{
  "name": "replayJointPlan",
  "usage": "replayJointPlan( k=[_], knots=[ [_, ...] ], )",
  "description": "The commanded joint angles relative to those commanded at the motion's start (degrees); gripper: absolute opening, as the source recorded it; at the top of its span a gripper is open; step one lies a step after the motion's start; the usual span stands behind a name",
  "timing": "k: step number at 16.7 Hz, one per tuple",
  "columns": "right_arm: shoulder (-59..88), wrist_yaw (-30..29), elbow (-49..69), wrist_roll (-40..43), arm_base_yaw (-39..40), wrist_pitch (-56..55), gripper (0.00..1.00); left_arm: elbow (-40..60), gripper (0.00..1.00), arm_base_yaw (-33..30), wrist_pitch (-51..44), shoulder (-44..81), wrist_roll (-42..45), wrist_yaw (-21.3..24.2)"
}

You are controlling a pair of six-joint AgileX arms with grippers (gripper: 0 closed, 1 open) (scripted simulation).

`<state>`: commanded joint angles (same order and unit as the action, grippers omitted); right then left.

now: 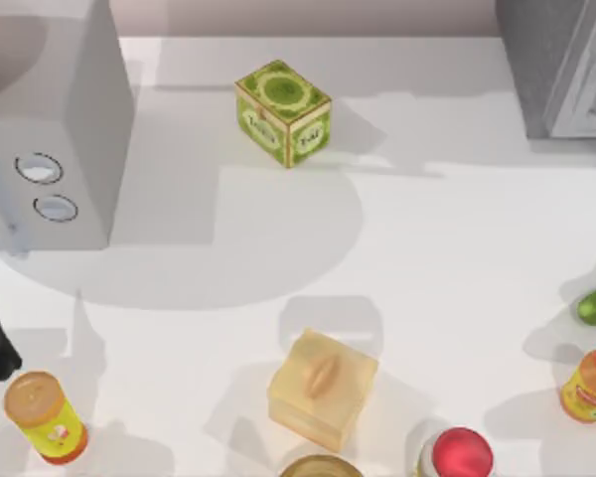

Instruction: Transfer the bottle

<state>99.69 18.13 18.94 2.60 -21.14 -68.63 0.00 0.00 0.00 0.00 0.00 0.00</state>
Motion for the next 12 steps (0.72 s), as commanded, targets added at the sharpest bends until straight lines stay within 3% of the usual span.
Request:
replayJointPlan(
  k=[12],
  knots=[
    [19.28,-3.48,10.16,-0.54,3.04,-9.19,0.0,0.0,1.0,0.0,0.0,0.0,0.0,0.0]
  ],
)
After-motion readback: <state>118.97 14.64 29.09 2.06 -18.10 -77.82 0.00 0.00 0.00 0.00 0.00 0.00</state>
